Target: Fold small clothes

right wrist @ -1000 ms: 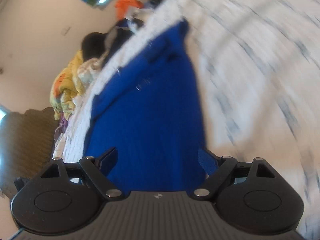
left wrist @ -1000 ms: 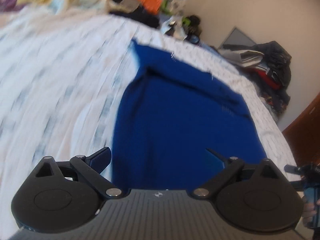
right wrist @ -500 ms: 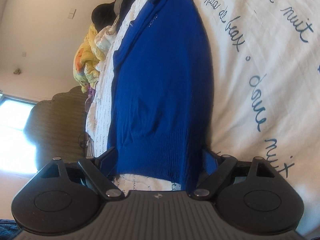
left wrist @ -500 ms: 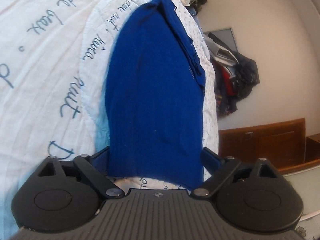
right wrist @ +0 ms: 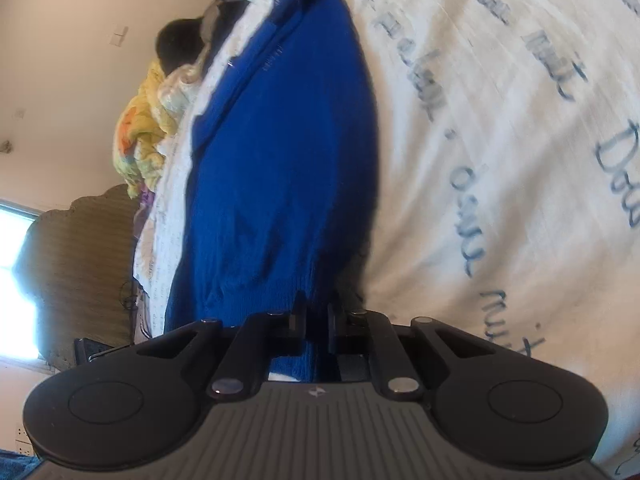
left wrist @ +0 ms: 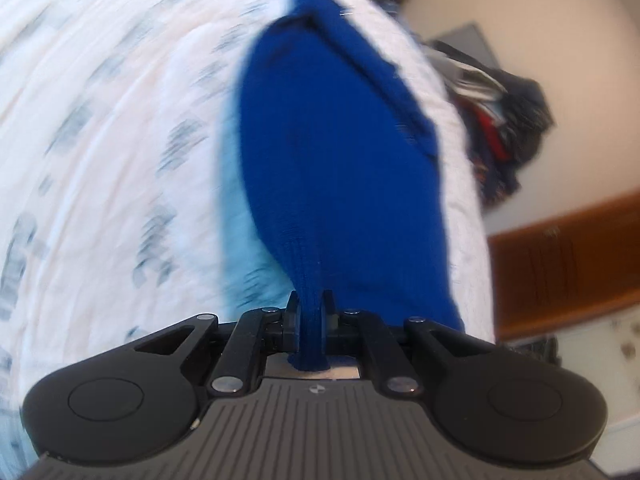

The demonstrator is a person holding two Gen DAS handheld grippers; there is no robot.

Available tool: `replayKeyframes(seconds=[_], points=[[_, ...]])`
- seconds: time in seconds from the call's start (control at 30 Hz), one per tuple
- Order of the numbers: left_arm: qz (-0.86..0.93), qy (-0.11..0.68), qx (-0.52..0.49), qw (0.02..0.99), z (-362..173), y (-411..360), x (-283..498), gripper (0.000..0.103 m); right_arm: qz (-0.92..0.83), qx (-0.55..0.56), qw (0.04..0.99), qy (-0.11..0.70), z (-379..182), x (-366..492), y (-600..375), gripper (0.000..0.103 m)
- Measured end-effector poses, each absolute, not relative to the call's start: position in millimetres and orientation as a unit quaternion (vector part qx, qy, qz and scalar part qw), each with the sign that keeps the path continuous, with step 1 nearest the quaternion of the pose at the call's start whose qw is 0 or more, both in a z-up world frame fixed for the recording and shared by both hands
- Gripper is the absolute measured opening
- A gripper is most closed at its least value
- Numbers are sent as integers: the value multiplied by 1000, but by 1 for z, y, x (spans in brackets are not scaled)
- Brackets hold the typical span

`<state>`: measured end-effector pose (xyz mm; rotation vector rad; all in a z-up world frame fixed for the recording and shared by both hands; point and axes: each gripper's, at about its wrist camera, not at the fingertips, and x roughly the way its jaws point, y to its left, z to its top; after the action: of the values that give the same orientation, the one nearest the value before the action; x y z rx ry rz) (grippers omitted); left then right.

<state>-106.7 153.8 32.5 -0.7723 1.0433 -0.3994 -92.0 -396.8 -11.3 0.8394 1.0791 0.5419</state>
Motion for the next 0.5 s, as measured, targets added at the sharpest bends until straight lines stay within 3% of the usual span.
replayKeyframes(seconds=[0.2, 0.5], points=[[-224, 424, -340, 809, 75, 155, -29, 7, 293, 445, 749, 394, 25, -22, -411, 9], [-190, 351, -320, 859, 107, 132, 181, 8, 271, 492, 758, 331, 23, 209, -419, 9]])
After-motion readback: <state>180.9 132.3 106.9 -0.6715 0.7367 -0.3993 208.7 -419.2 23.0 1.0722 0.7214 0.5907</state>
